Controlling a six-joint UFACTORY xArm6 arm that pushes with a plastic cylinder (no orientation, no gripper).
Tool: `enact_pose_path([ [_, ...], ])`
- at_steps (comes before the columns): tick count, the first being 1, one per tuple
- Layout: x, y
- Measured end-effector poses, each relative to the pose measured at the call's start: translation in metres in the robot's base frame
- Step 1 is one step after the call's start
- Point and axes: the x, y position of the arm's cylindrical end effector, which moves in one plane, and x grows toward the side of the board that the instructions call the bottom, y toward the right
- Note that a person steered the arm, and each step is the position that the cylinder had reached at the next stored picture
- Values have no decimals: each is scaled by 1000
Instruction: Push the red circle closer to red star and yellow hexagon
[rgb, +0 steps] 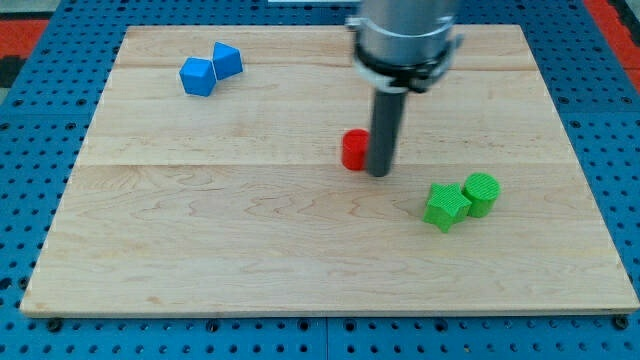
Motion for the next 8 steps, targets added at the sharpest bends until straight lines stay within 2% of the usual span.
enact_pose_path([
  [1,-19,-37],
  [2,-78,19],
  [3,-103,32],
  [4,-67,51],
  [5,-92,89],
  [6,-128,76],
  [7,-111,88],
  [8,-78,41],
])
